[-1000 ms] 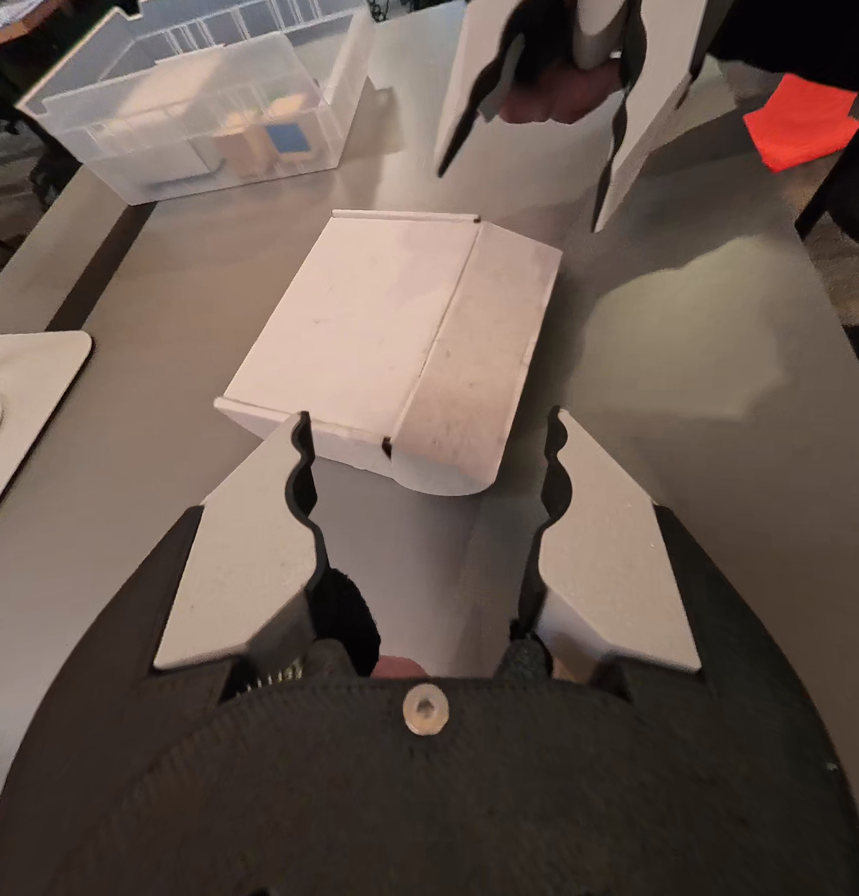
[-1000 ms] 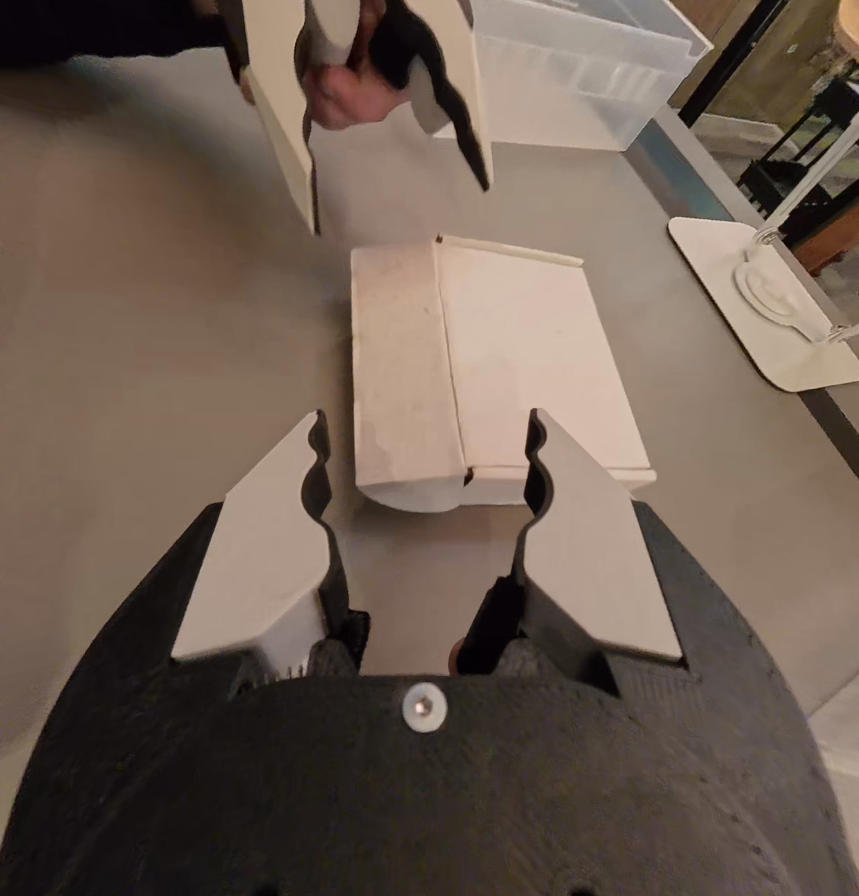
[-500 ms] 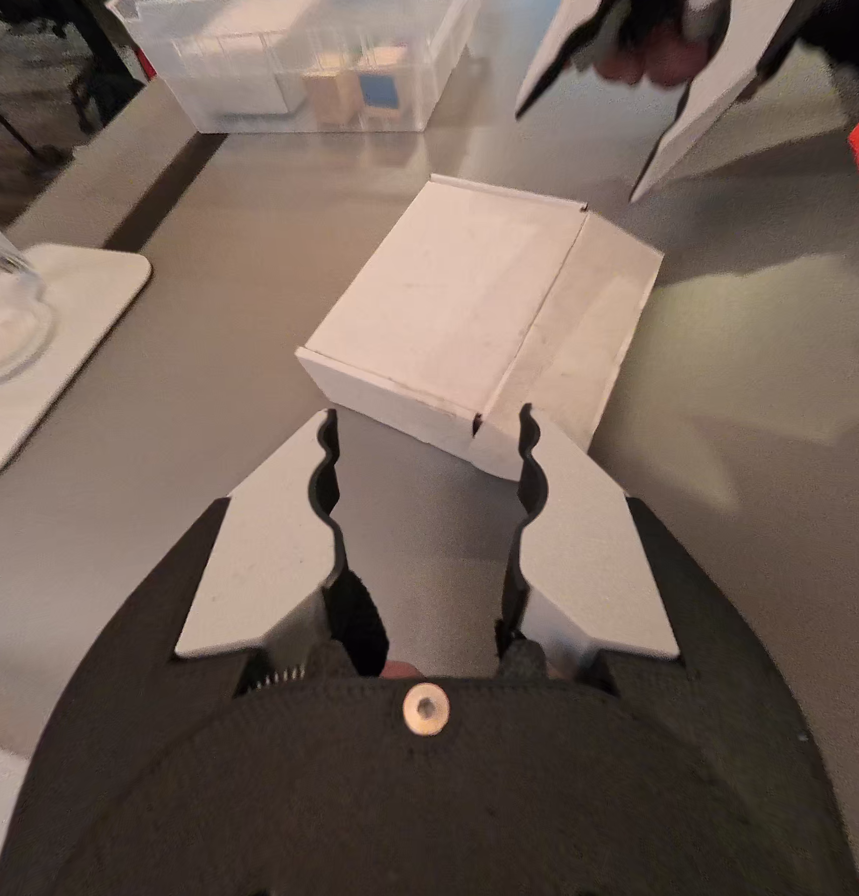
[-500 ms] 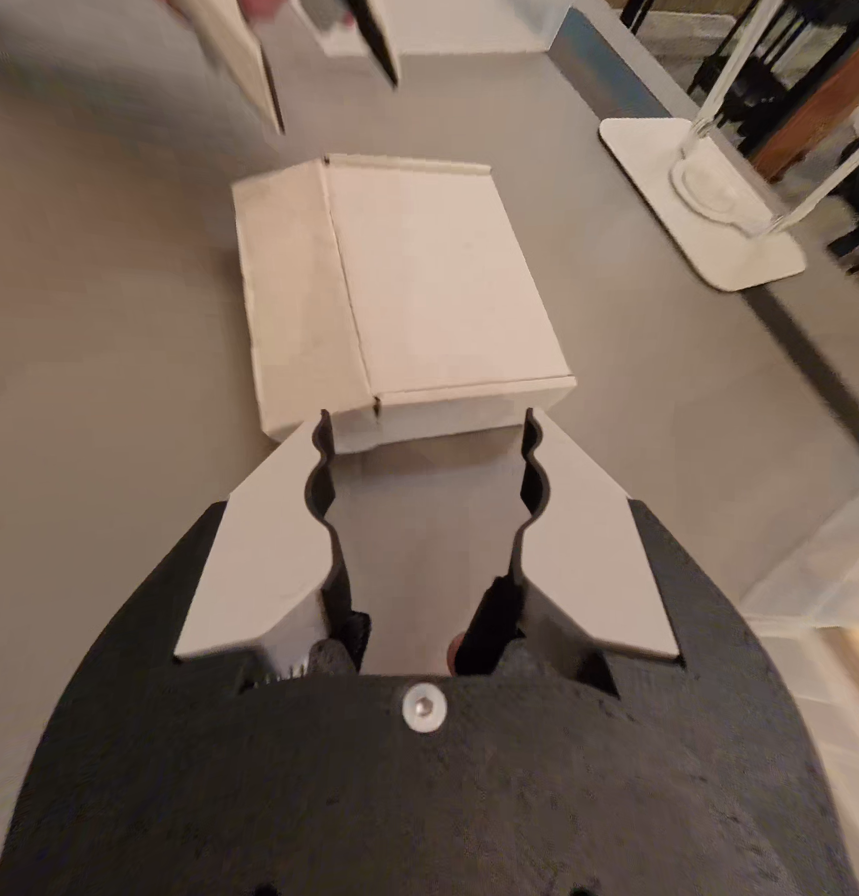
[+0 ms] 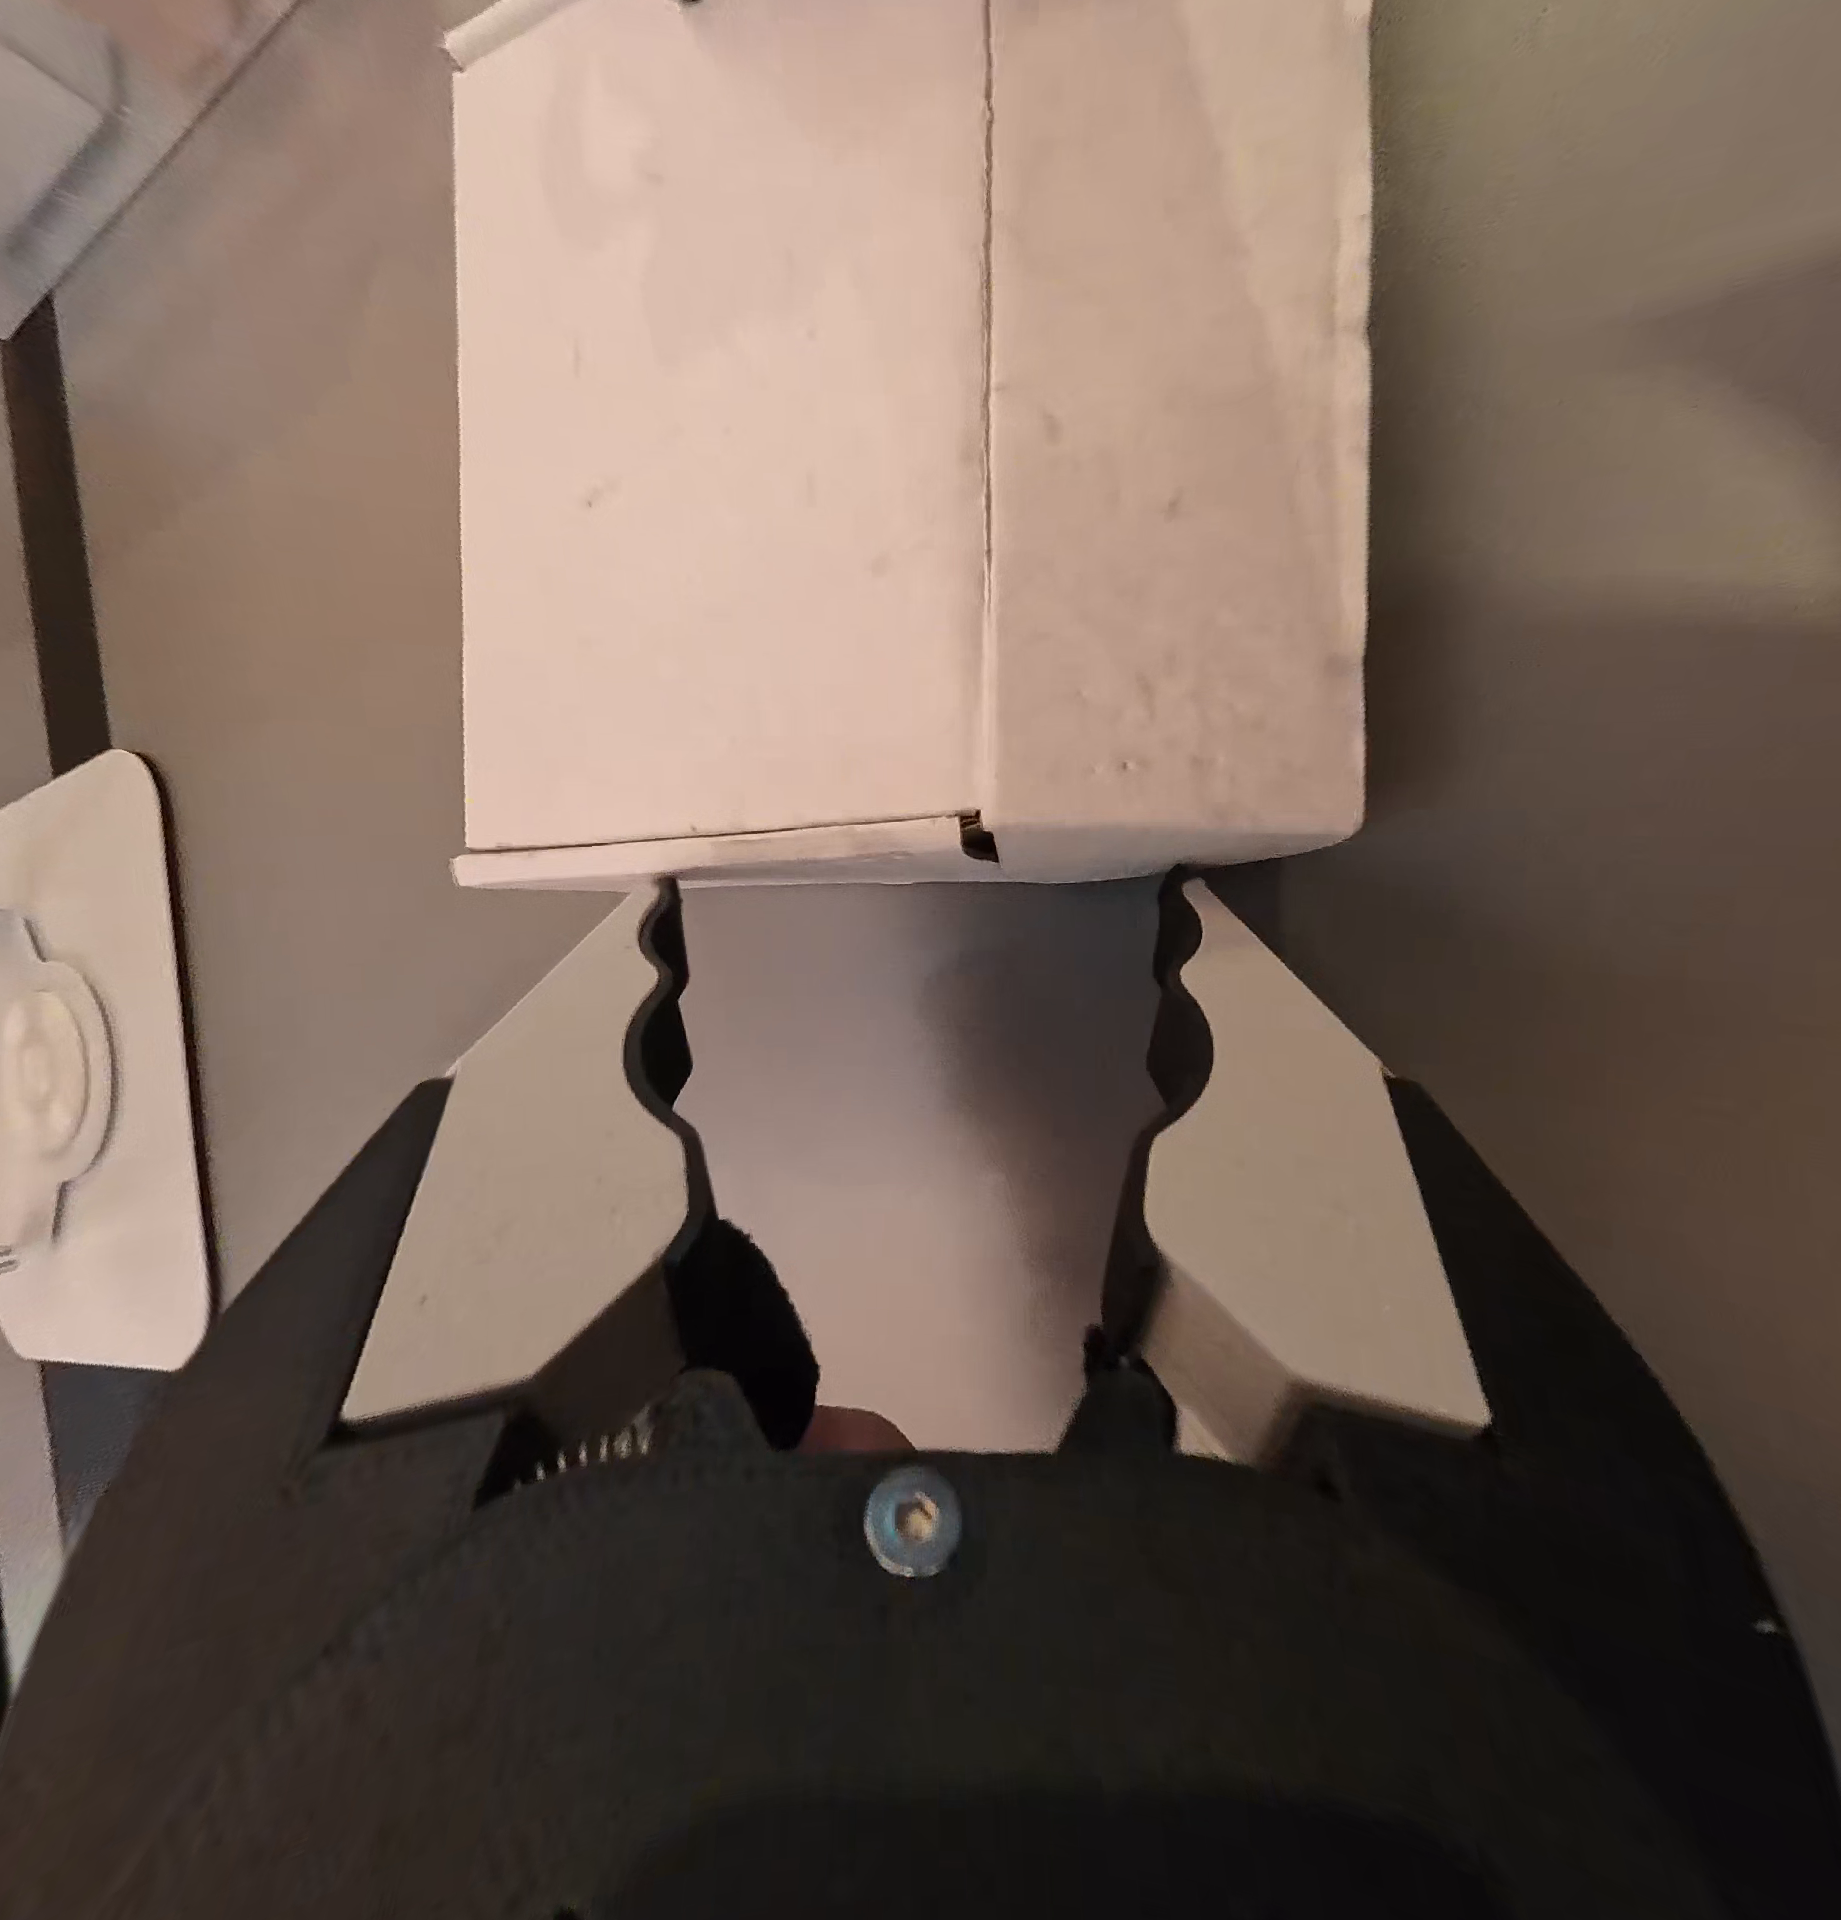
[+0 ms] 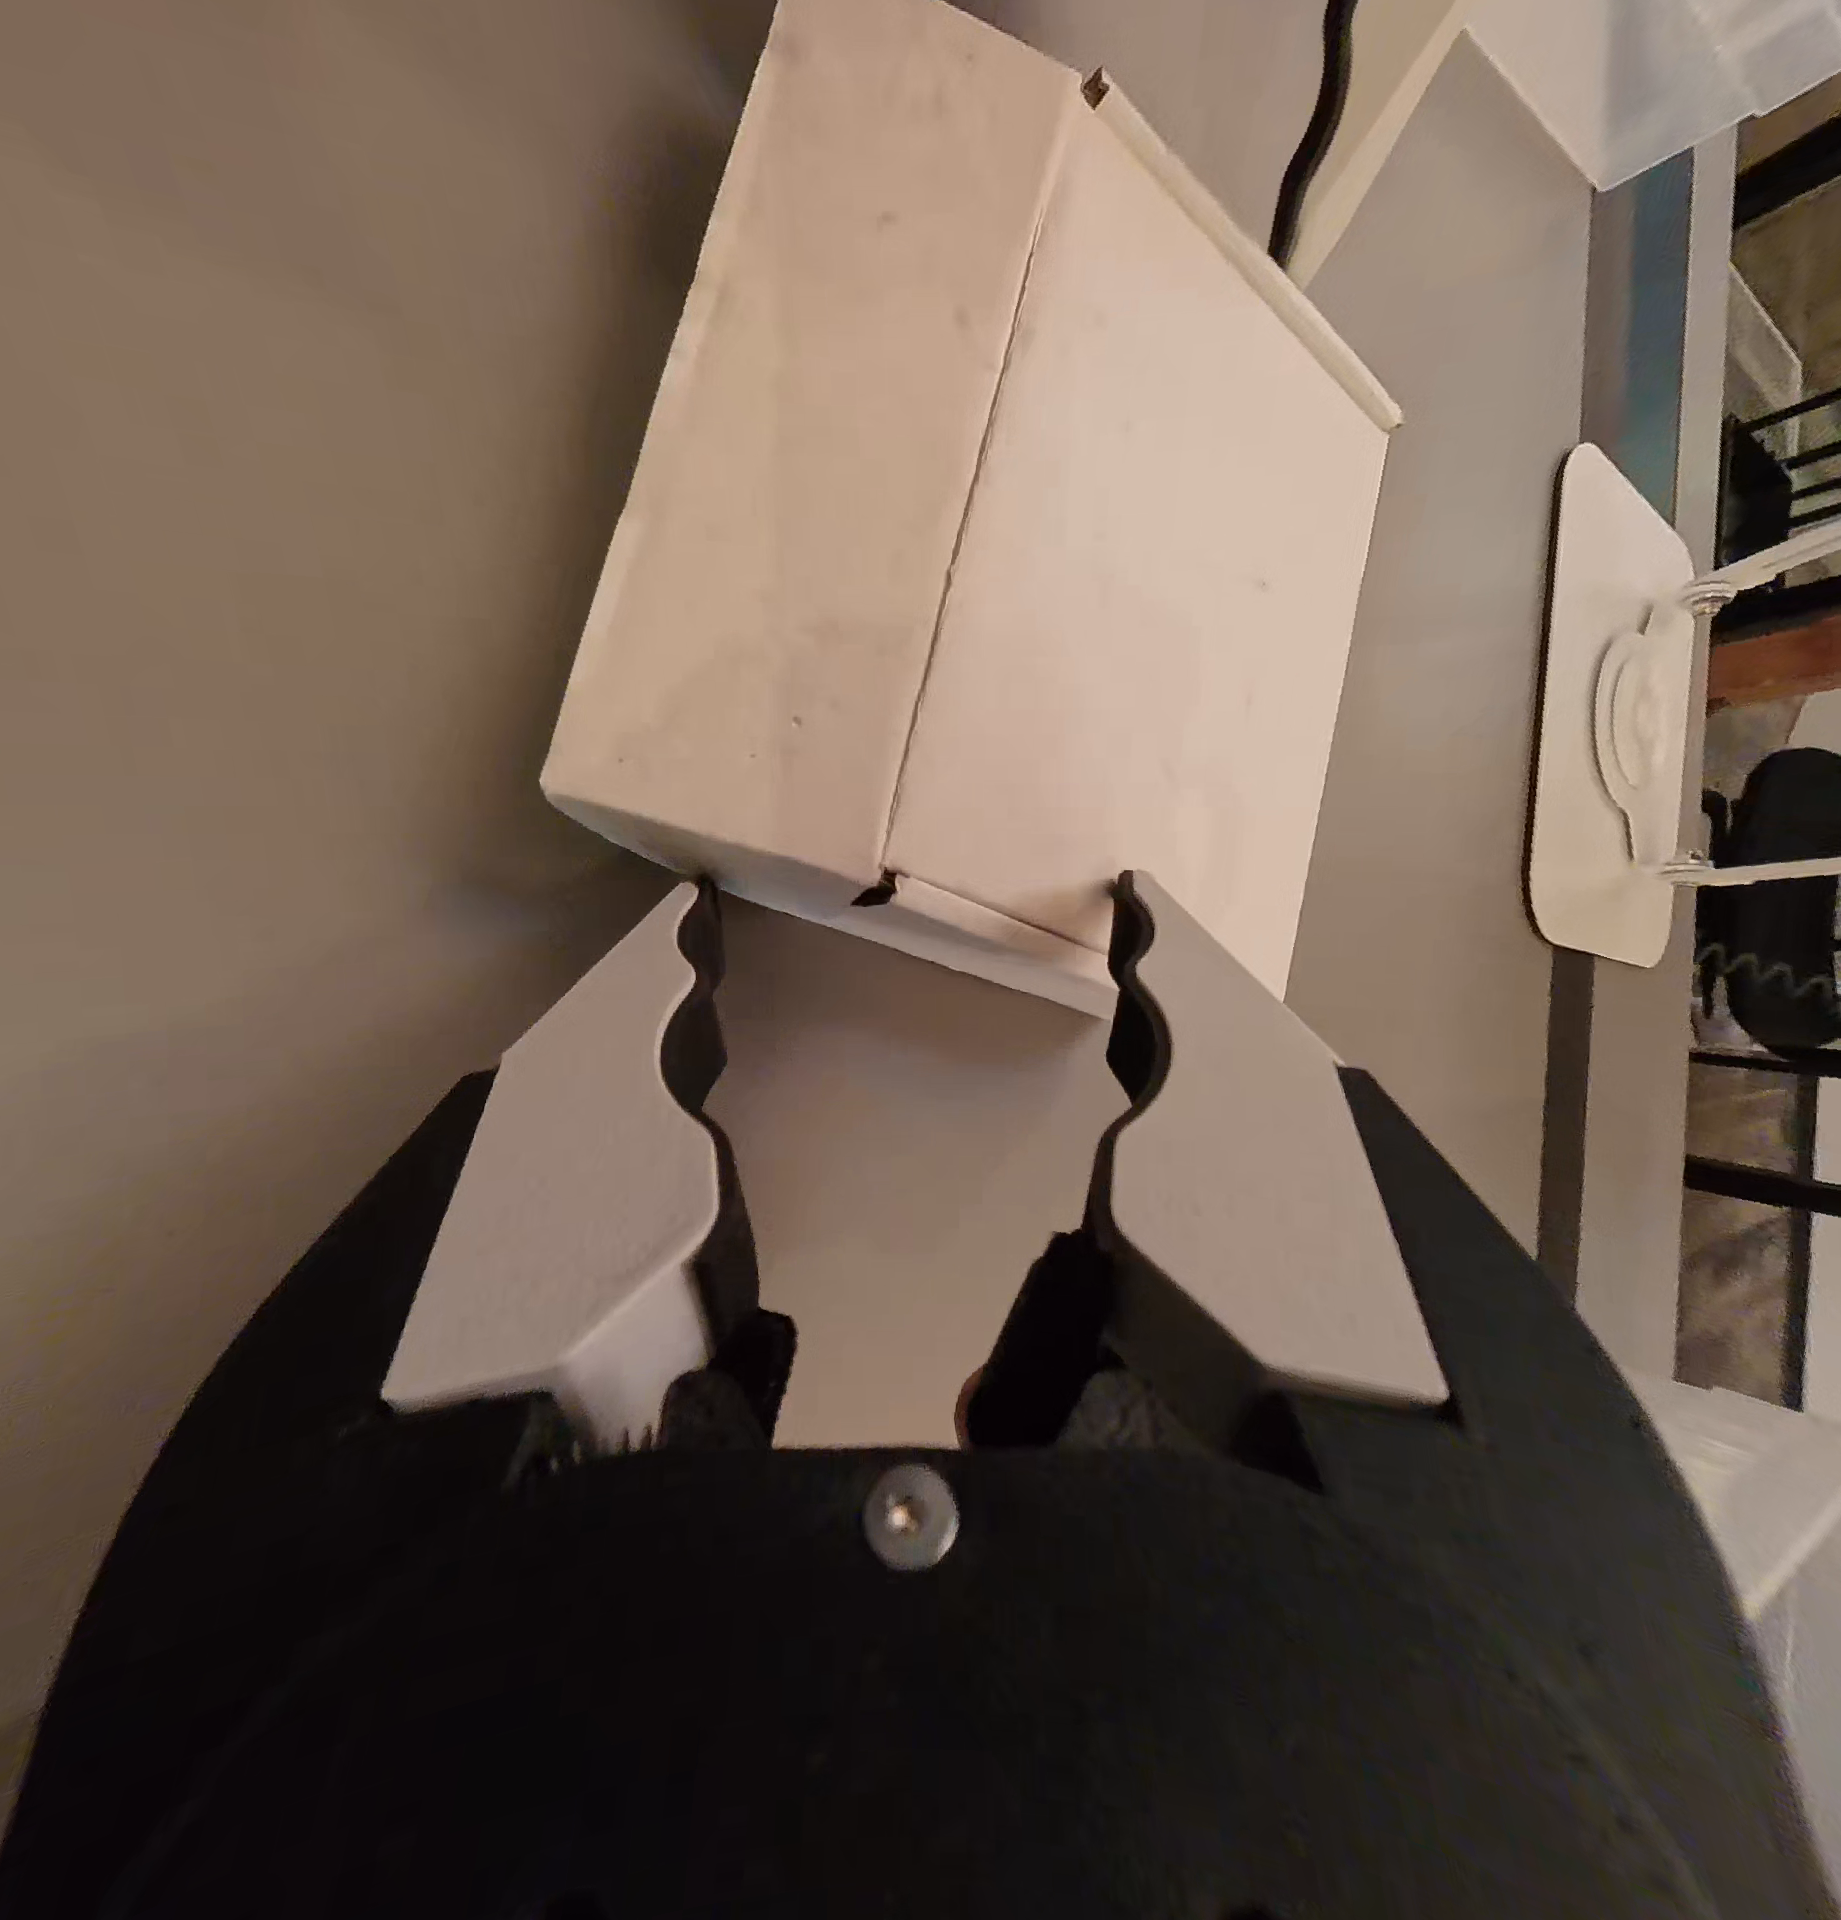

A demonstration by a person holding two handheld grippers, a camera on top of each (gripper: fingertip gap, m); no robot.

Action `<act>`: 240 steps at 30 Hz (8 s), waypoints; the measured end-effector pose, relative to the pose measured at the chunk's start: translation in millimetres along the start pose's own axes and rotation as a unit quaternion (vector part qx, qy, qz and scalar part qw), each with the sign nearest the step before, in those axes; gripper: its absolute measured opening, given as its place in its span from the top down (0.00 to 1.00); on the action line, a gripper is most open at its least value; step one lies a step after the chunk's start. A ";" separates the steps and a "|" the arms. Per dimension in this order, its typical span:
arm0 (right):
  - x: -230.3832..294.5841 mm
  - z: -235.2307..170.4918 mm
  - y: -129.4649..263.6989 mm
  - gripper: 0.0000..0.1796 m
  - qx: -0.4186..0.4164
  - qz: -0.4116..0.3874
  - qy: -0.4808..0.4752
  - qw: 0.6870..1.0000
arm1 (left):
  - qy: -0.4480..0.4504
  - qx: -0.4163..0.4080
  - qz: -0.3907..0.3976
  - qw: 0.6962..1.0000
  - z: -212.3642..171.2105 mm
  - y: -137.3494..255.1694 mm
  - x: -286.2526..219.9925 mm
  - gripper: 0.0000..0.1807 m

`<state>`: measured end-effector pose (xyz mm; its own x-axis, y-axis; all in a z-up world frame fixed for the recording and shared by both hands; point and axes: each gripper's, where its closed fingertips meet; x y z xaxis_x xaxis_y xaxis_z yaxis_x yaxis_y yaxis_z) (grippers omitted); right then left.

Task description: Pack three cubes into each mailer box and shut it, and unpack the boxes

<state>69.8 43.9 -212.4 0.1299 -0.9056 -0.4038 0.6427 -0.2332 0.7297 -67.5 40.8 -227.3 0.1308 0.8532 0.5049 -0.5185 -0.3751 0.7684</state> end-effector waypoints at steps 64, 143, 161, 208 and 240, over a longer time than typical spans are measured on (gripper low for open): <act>-7.7 0.1 1.0 0.69 0.018 0.024 0.028 0.999 | 0.032 -0.024 -0.094 0.995 -0.2 4.7 -4.0 0.53; -38.5 5.2 -65.9 0.23 0.239 0.081 -0.187 0.949 | 0.056 0.015 0.183 0.981 26.8 -22.1 33.6 0.53; -158.5 20.4 38.4 0.23 0.110 -0.012 -0.192 0.975 | 0.182 -0.060 0.221 0.956 -1.2 -12.7 61.2 0.78; -303.5 -224.3 176.5 0.48 0.196 -0.351 -0.302 0.864 | 0.142 -0.039 0.230 0.962 0.7 -20.4 66.8 0.60; -223.2 -317.8 149.7 0.98 -0.017 -0.318 -0.587 0.745 | 0.554 0.173 0.460 0.672 -352.4 241.3 -25.3 0.83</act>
<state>377.0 323.8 -188.4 -0.9450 -0.3069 0.1129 0.3142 -0.7562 0.5739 -493.7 56.3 -193.3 -0.9191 -0.1237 0.3740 0.3037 -0.8272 0.4727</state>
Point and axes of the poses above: each gripper's, where its closed fingertips meet, y back along the fingers, z out of its top, x = y × z across the jaws, and after that the axes turned 13 degrees about -y, right-handed
